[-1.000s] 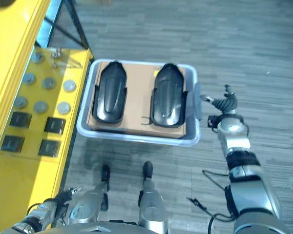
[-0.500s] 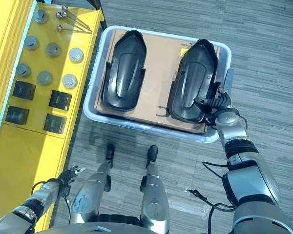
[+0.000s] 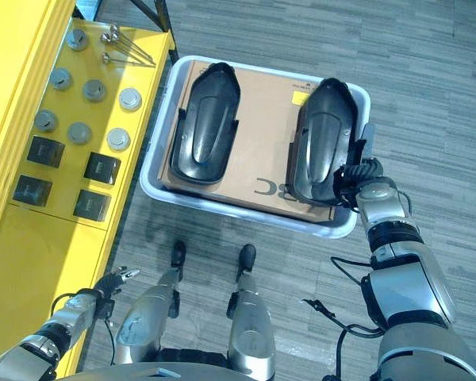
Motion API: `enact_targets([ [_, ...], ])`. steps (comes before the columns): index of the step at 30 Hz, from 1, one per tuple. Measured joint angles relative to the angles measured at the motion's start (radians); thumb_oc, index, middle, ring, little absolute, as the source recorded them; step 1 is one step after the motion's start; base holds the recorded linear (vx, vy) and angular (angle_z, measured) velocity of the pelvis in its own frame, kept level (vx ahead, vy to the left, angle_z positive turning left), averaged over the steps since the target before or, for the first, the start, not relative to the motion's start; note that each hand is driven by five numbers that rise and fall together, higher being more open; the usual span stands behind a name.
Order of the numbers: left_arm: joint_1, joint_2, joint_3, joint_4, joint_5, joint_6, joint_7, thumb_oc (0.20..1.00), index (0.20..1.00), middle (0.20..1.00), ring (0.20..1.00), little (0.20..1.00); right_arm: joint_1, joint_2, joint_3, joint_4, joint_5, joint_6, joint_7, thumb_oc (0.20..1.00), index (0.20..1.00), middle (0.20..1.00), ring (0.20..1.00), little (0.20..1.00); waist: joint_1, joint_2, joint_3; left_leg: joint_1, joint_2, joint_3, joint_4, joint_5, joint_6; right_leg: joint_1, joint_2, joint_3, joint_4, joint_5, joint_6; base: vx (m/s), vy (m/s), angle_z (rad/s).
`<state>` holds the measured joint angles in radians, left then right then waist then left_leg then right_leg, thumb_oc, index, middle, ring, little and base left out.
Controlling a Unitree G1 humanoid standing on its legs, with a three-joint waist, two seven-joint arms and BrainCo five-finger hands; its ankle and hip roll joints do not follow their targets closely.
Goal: Move parts from the plastic box to the shelf.
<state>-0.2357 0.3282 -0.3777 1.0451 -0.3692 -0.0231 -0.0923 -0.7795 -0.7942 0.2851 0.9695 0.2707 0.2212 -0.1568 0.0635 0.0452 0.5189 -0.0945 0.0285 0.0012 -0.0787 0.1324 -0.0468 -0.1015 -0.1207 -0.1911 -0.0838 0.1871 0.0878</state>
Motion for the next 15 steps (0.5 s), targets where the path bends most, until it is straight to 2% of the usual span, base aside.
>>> enact_targets([
  [2, -0.004, 0.013, 0.004, -0.029, 0.044, 0.0, 0.013, 1.0, 1.0, 1.0, 1.0, 1.0, 0.037, 0.013, -0.044, -0.01, 0.001, -0.005, -0.01, 0.2, 0.2, 0.2, 0.2, 0.2, 0.001, -0.002, -0.003, 0.026, 0.002, -0.003, 0.0, -0.003, -0.001, 0.029, 0.001, -0.005, 0.0, -0.004, 0.0, 0.0, -0.055, 0.07],
  [3, 0.024, 0.045, -0.01, -0.143, 0.084, 0.002, 0.024, 1.0, 1.0, 1.0, 1.0, 1.0, 0.106, 0.021, -0.062, -0.046, 0.002, -0.008, -0.043, 0.2, 0.2, 0.2, 0.2, 0.2, 0.004, -0.004, -0.022, 0.048, 0.003, -0.005, 0.0, -0.008, -0.003, 0.052, 0.001, -0.01, 0.0, -0.012, -0.001, 0.01, -0.071, 0.07],
  [4, 0.041, 0.057, -0.017, -0.181, 0.09, 0.002, 0.024, 1.0, 1.0, 1.0, 1.0, 1.0, 0.132, 0.021, -0.062, -0.057, 0.002, -0.009, -0.05, 0.2, 0.2, 0.2, 0.2, 0.2, 0.006, -0.007, -0.04, 0.046, 0.003, -0.006, -0.001, -0.01, -0.005, 0.051, 0.001, -0.011, 0.0, -0.013, -0.001, 0.02, -0.059, 0.04],
  [6, 0.069, 0.111, -0.018, -0.415, 0.108, 0.051, 0.035, 1.0, 1.0, 1.0, 1.0, 1.0, 0.254, 0.026, -0.106, -0.139, 0.001, -0.017, -0.078, 0.2, 0.2, 0.2, 0.2, 0.2, 0.011, -0.015, -0.081, 0.07, 0.005, -0.008, -0.001, -0.011, -0.003, 0.077, 0.003, -0.015, 0.0, -0.015, -0.001, 0.03, -0.076, 0.04],
  [8, 0.094, 0.19, -0.038, -0.602, 0.117, 0.091, 0.044, 1.0, 1.0, 1.0, 1.0, 1.0, 0.372, 0.039, -0.106, -0.222, 0.006, -0.035, -0.096, 0.2, 0.2, 0.2, 0.2, 0.2, 0.011, -0.034, -0.174, 0.077, 0.008, -0.007, -0.006, -0.019, -0.004, 0.085, 0.003, -0.015, 0.0, -0.024, -0.001, 0.02, -0.088, -0.01],
  [9, 0.073, 0.23, -0.034, -0.69, 0.11, 0.143, 0.044, 1.0, 1.0, 1.0, 1.0, 1.0, 0.413, 0.044, -0.108, -0.274, -0.003, -0.051, -0.113, 0.2, 0.2, 0.2, 0.2, 0.2, 0.003, -0.041, -0.213, 0.092, 0.01, -0.005, -0.007, -0.024, -0.005, 0.1, 0.001, -0.015, 0.0, -0.027, -0.001, 0.03, -0.112, 0.03],
  [10, 0.088, 0.345, -0.01, -0.991, 0.104, 0.251, 0.039, 1.0, 1.0, 1.0, 1.0, 1.0, 0.516, 0.041, -0.176, -0.419, -0.033, -0.056, -0.125, 0.2, 0.2, 0.2, 0.2, 0.2, 0.007, -0.047, -0.217, 0.13, 0.017, -0.012, -0.006, -0.038, -0.007, 0.143, 0.005, -0.025, 0.0, -0.035, -0.005, 0.02, -0.115, 0.2],
  [11, 0.089, 0.442, 0.062, -1.235, 0.095, 0.258, 0.037, 1.0, 1.0, 1.0, 1.0, 1.0, 0.612, 0.034, -0.222, -0.534, -0.068, -0.091, -0.151, 0.2, 0.2, 0.2, 0.2, 0.2, 0.011, -0.049, -0.244, 0.152, 0.017, -0.026, -0.007, -0.042, -0.01, 0.18, 0.008, -0.038, 0.0, -0.048, -0.002, -0.02, -0.093, 0.28],
  [13, 0.085, 0.466, 0.183, -1.352, 0.089, 0.238, 0.051, 1.0, 1.0, 1.0, 1.0, 1.0, 0.713, 0.006, -0.243, -0.675, -0.13, -0.119, -0.185, 0.2, 0.2, 0.2, 0.2, 0.2, 0.016, -0.053, -0.348, 0.149, 0.016, -0.027, -0.007, -0.055, -0.012, 0.179, 0.008, -0.041, -0.001, -0.067, 0.008, -0.04, -0.079, 0.11],
  [15, 0.081, 0.443, 0.313, -1.317, -0.027, 0.202, 0.007, 1.0, 1.0, 1.0, 1.0, 1.0, 0.733, -0.039, -0.289, -0.862, -0.266, -0.173, -0.243, 0.2, 0.2, 0.2, 0.2, 0.2, 0.004, -0.028, -0.42, 0.148, 0.014, -0.027, -0.007, -0.057, -0.012, 0.178, 0.007, -0.042, -0.006, -0.073, 0.007, -0.06, -0.056, 0.01],
])
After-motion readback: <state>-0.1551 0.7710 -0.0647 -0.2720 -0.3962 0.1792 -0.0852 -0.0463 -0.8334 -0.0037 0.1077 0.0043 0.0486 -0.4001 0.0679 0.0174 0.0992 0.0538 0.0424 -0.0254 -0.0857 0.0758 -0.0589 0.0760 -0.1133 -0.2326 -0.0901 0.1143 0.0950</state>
